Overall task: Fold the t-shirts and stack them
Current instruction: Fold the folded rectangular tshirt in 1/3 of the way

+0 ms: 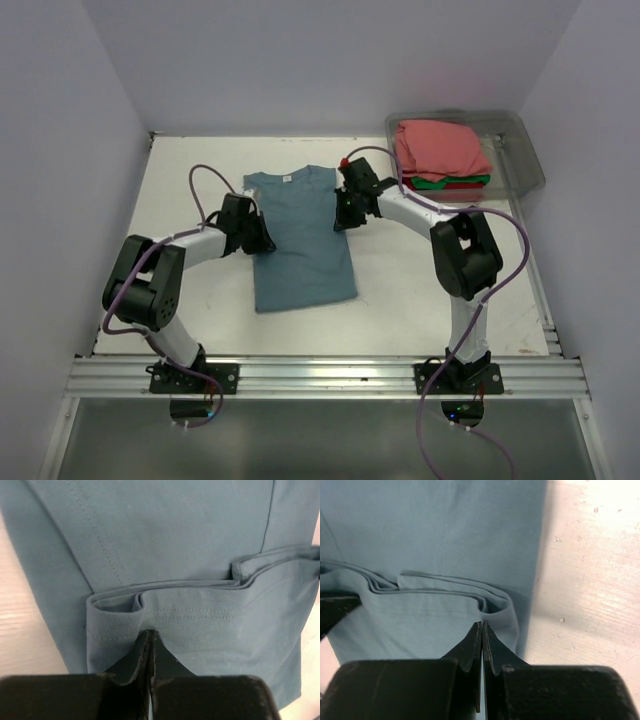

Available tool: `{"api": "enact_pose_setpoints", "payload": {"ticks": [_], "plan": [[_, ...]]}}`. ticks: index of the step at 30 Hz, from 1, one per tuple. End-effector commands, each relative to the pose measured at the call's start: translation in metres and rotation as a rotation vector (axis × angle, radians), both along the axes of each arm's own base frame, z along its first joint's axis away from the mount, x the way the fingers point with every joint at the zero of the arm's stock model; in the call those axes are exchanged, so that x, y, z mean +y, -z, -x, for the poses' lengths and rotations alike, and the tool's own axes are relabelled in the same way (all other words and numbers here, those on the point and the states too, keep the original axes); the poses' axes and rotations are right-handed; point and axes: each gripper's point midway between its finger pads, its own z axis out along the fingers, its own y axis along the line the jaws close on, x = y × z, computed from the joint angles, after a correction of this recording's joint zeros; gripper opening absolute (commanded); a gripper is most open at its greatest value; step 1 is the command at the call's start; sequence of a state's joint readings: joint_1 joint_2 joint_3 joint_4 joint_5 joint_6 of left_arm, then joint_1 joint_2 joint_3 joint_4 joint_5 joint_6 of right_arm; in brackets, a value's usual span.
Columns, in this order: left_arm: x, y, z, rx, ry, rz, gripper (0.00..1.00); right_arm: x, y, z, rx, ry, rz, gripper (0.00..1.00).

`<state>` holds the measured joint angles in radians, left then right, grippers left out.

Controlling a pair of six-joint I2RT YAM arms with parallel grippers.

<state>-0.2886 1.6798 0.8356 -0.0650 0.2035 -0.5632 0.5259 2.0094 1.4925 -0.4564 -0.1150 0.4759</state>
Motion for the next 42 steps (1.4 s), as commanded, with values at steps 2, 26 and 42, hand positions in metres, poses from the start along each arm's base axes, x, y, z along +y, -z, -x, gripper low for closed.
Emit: {"api": "enact_pose_setpoints", "payload": {"ticks": [2, 26, 42], "plan": [[0.04, 0.006, -0.017, -0.061, -0.123, -0.059, 0.0, -0.005, 0.002, -0.001, -0.009, 0.0, 0.014, 0.0], [0.032, 0.001, -0.023, -0.137, -0.106, 0.115, 0.0, 0.0, -0.044, 0.014, -0.081, -0.031, -0.087, 0.0], [0.029, -0.008, -0.025, -0.17, -0.115, 0.172, 0.0, 0.024, -0.019, 0.0, -0.015, -0.065, -0.141, 0.0]]}}
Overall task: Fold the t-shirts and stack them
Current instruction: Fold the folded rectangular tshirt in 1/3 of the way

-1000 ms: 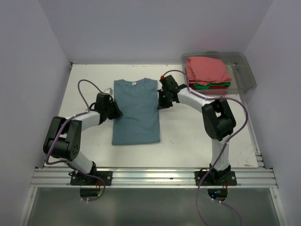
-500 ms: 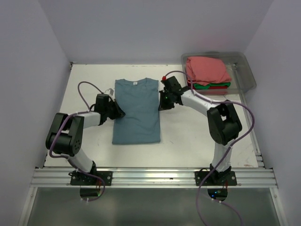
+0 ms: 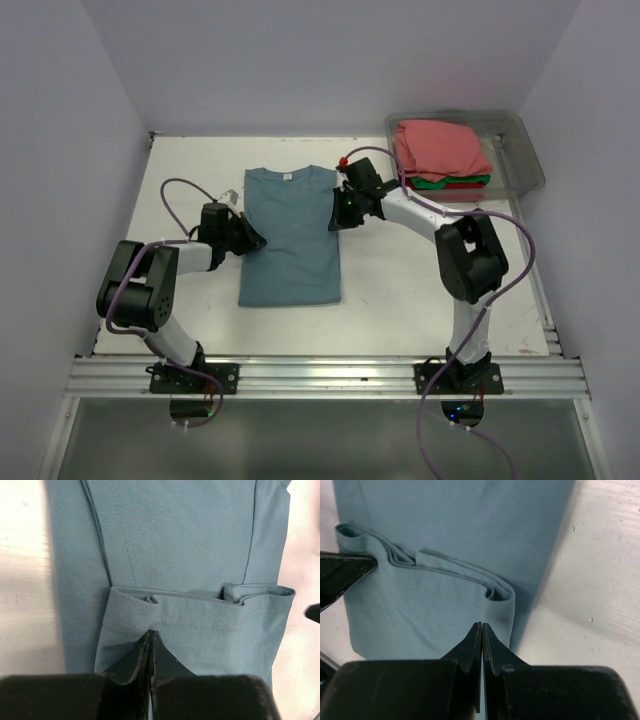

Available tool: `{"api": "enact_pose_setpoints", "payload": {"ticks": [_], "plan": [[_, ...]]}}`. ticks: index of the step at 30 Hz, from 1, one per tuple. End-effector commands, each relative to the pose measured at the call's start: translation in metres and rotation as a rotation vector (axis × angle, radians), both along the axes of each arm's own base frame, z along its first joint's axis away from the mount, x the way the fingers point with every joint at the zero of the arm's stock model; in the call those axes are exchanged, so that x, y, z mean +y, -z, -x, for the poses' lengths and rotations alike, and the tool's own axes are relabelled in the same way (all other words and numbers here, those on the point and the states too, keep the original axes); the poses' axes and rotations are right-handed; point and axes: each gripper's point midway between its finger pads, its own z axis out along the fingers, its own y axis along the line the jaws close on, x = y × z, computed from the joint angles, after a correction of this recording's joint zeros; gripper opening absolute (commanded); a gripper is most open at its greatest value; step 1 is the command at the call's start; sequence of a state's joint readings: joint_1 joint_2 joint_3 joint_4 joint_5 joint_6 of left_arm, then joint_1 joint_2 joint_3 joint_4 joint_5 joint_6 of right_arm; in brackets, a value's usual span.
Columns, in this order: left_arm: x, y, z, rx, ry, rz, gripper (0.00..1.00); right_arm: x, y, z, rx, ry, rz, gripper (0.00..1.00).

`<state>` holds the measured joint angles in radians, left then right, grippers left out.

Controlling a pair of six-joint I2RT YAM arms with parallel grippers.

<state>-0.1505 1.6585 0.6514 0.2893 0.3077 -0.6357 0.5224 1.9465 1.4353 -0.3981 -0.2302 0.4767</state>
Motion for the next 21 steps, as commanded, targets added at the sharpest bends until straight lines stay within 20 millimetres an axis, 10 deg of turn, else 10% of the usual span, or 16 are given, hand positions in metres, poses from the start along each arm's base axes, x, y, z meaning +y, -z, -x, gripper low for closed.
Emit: {"api": "enact_pose_setpoints", "payload": {"ticks": [1, 8, 21], "plan": [[0.0, -0.007, -0.007, -0.027, 0.001, 0.011, 0.0, 0.011, 0.004, -0.016, -0.008, 0.006, -0.02, 0.0], [0.005, -0.008, -0.007, -0.026, -0.01, -0.012, 0.0, -0.002, 0.047, -0.02, 0.049, 0.059, 0.081, 0.0], [0.048, -0.006, -0.004, -0.024, -0.173, -0.088, 0.0, -0.025, 0.068, -0.017, 0.065, 0.099, 0.203, 0.0]]}}
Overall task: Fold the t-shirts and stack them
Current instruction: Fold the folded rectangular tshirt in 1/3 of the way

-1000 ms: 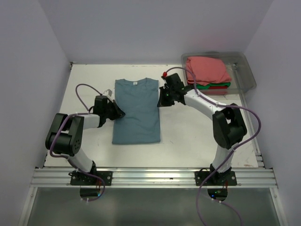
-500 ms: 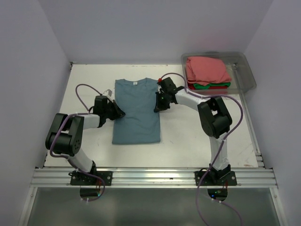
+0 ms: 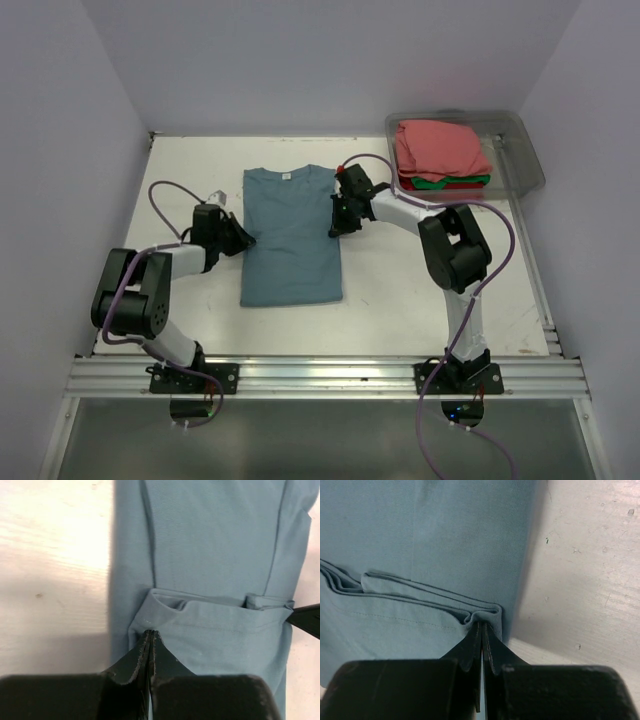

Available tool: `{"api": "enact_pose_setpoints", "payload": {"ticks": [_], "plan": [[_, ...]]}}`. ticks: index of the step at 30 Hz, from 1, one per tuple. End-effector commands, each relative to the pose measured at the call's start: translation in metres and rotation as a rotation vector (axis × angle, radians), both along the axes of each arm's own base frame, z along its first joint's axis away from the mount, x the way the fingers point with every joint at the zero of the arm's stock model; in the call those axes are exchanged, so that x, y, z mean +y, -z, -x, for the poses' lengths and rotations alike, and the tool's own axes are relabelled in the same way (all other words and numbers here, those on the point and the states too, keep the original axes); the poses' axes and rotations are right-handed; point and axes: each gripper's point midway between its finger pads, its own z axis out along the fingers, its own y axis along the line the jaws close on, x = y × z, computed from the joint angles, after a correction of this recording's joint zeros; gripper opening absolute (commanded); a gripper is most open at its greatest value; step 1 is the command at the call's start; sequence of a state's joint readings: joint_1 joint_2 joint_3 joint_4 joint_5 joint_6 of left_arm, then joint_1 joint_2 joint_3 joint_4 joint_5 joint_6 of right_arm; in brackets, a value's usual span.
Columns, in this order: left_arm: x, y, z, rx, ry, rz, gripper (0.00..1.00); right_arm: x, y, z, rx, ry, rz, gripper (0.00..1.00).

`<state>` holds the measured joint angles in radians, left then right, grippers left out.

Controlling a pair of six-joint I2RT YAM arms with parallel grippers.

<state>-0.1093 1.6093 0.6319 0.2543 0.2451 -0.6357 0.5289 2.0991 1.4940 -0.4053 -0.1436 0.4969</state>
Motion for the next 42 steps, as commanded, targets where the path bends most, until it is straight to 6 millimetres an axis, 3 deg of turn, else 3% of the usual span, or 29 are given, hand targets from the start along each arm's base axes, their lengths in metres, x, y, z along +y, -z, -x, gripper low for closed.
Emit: {"api": "enact_pose_setpoints", "payload": {"ticks": [1, 8, 12, 16, 21, 24, 25, 26, 27, 28, 29, 30, 31, 32, 33, 36, 39, 40, 42], "plan": [[0.025, -0.003, -0.003, -0.024, -0.091, -0.049, 0.0, -0.02, 0.015, -0.003, 0.009, 0.037, 0.099, 0.0], [0.036, 0.017, -0.01, 0.018, -0.108, -0.033, 0.0, -0.021, 0.015, -0.001, 0.01, 0.031, 0.099, 0.0], [0.036, 0.014, -0.014, 0.01, -0.104, 0.005, 0.0, -0.021, 0.013, 0.0, 0.007, 0.024, 0.1, 0.0], [0.034, -0.016, -0.023, -0.098, -0.091, 0.034, 0.0, -0.021, 0.006, -0.003, -0.015, 0.021, 0.093, 0.0], [0.033, -0.082, -0.034, -0.282, -0.082, 0.051, 0.0, -0.014, -0.016, -0.013, -0.074, 0.0, 0.066, 0.0], [0.027, -0.123, -0.041, -0.369, -0.053, 0.074, 0.02, -0.003, -0.049, -0.023, -0.15, -0.029, 0.004, 0.0], [0.027, -0.13, -0.043, -0.375, -0.045, 0.072, 0.13, 0.0, -0.061, -0.029, -0.187, -0.032, -0.016, 0.02], [0.025, -0.137, -0.046, -0.387, -0.036, 0.072, 0.19, 0.003, -0.077, -0.033, -0.223, -0.036, -0.034, 0.28], [0.024, -0.152, -0.054, -0.407, -0.022, 0.072, 0.33, 0.007, -0.092, -0.04, -0.265, -0.046, -0.046, 0.42], [0.024, -0.155, -0.059, -0.4, -0.021, 0.067, 0.38, 0.007, -0.103, -0.045, -0.289, -0.045, -0.047, 0.53], [0.026, -0.163, -0.075, -0.401, -0.027, 0.056, 0.4, 0.007, -0.11, -0.049, -0.309, -0.043, -0.04, 0.72], [0.027, -0.161, -0.082, -0.378, -0.03, 0.05, 0.42, 0.007, -0.13, -0.061, -0.361, -0.036, -0.034, 0.77], [0.027, -0.14, -0.088, -0.302, -0.021, 0.04, 0.45, 0.005, -0.133, -0.063, -0.358, -0.034, -0.012, 0.81], [0.027, -0.135, -0.094, -0.278, -0.019, 0.036, 0.46, 0.003, -0.138, -0.069, -0.37, -0.028, 0.002, 0.84], [0.029, -0.15, -0.112, -0.297, -0.026, 0.023, 0.46, 0.002, -0.145, -0.078, -0.384, -0.018, 0.02, 0.86], [0.027, -0.134, -0.141, -0.241, 0.008, 0.007, 0.46, -0.007, -0.152, -0.104, -0.402, 0.024, 0.05, 0.86], [0.02, -0.117, -0.16, -0.185, 0.063, 0.021, 0.45, -0.019, -0.14, -0.121, -0.363, 0.057, 0.067, 0.84], [0.033, -0.101, -0.166, -0.157, 0.054, 0.012, 0.45, -0.027, -0.137, -0.128, -0.357, 0.071, 0.063, 0.83], [0.038, -0.103, -0.179, -0.169, 0.068, -0.009, 0.44, -0.033, -0.126, -0.137, -0.344, 0.088, 0.06, 0.82]]}}
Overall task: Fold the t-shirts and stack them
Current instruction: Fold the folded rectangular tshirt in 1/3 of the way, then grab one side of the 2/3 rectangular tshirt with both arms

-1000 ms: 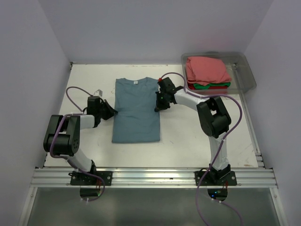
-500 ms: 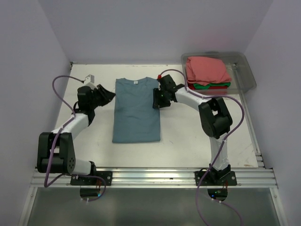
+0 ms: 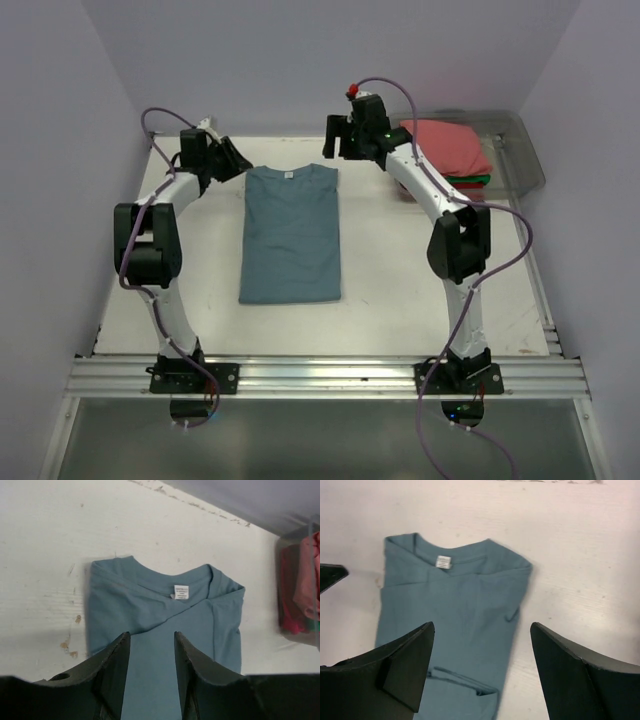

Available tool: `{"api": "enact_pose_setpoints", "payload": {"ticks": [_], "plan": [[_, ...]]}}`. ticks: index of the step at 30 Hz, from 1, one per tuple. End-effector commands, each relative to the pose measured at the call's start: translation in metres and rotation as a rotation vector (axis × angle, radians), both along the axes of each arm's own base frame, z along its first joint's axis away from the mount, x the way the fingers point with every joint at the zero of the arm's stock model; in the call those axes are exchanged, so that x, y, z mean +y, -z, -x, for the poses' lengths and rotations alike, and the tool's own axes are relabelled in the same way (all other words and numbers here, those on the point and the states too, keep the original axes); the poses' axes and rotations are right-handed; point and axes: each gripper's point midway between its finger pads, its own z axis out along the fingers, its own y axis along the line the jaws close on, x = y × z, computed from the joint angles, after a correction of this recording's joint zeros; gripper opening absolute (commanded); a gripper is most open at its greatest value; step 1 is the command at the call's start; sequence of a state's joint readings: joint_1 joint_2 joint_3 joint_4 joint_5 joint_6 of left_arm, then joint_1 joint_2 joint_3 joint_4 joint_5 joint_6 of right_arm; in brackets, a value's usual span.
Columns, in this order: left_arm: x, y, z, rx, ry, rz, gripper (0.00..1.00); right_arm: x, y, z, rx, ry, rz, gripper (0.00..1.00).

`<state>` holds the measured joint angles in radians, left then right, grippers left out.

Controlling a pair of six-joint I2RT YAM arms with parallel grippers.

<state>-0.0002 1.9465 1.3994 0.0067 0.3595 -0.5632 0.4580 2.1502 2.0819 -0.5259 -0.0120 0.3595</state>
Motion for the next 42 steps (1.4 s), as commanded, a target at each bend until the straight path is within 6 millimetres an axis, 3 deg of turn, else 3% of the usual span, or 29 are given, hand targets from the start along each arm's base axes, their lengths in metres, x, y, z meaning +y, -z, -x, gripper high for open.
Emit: {"api": "enact_pose_setpoints", "payload": {"ticks": [1, 7, 9, 10, 11, 12, 13, 14, 15, 17, 19, 20, 21, 22, 23, 24, 25, 28, 29, 35, 42], "plan": [[0.016, 0.018, -0.008, 0.053, 0.04, -0.039, 0.44, -0.037, 0.057, -0.012, 0.128, 0.069, 0.076, 0.81], [0.036, 0.038, -0.017, 0.062, 0.049, -0.012, 0.43, -0.047, 0.091, -0.024, 0.205, 0.062, -0.01, 0.74], [0.035, 0.041, -0.01, 0.072, 0.073, 0.005, 0.42, -0.043, 0.097, -0.018, 0.23, 0.034, -0.032, 0.69], [0.034, 0.036, -0.007, 0.065, 0.075, 0.009, 0.41, -0.042, 0.087, -0.014, 0.212, 0.022, -0.047, 0.68], [0.03, 0.042, 0.004, 0.087, 0.091, 0.032, 0.41, -0.044, 0.102, -0.001, 0.252, 0.022, -0.047, 0.67], [0.025, 0.04, 0.01, 0.088, 0.1, 0.049, 0.41, -0.044, 0.096, 0.001, 0.234, 0.015, -0.062, 0.66], [0.024, 0.027, 0.018, 0.073, 0.103, 0.055, 0.41, -0.045, 0.094, 0.007, 0.229, 0.014, -0.065, 0.66], [0.021, 0.04, 0.036, 0.121, 0.1, 0.066, 0.4, -0.049, 0.092, 0.027, 0.246, 0.016, -0.075, 0.65], [0.017, 0.026, 0.049, 0.122, 0.1, 0.072, 0.41, -0.045, 0.088, 0.034, 0.236, -0.003, -0.1, 0.65], [0.015, 0.044, 0.084, 0.212, 0.073, 0.066, 0.42, -0.049, 0.088, 0.065, 0.264, -0.009, -0.101, 0.64], [0.009, 0.05, 0.128, 0.286, 0.094, 0.054, 0.44, -0.048, 0.087, 0.09, 0.282, -0.027, -0.091, 0.64], [0.01, 0.054, 0.143, 0.319, 0.093, 0.037, 0.45, -0.052, 0.103, 0.111, 0.332, -0.031, -0.067, 0.64], [0.01, 0.061, 0.167, 0.383, 0.106, 0.021, 0.47, -0.047, 0.091, 0.127, 0.317, -0.057, -0.064, 0.65], [0.009, 0.059, 0.188, 0.397, 0.115, 0.009, 0.48, -0.049, 0.094, 0.138, 0.332, -0.054, -0.051, 0.66], [0.01, 0.06, 0.201, 0.417, 0.114, 0.0, 0.49, -0.052, 0.109, 0.158, 0.383, -0.054, -0.038, 0.66], [0.01, 0.062, 0.218, 0.46, 0.118, -0.002, 0.51, -0.047, 0.1, 0.172, 0.373, -0.078, -0.047, 0.67], [0.008, 0.057, 0.232, 0.451, 0.121, -0.005, 0.52, -0.05, 0.114, 0.189, 0.412, -0.073, -0.032, 0.67], [0.004, 0.052, 0.263, 0.503, 0.134, 0.003, 0.6, -0.044, 0.115, 0.219, 0.442, -0.106, -0.046, 0.67], [0.004, 0.055, 0.277, 0.553, 0.132, 0.001, 0.62, -0.044, 0.125, 0.235, 0.485, -0.11, -0.049, 0.68], [0.003, 0.063, 0.317, 0.672, 0.083, -0.007, 0.64, -0.032, 0.141, 0.276, 0.555, -0.142, -0.081, 0.68], [-0.003, 0.083, 0.346, 0.731, 0.077, 0.002, 0.64, -0.027, 0.15, 0.285, 0.58, -0.146, -0.11, 0.67]]}}
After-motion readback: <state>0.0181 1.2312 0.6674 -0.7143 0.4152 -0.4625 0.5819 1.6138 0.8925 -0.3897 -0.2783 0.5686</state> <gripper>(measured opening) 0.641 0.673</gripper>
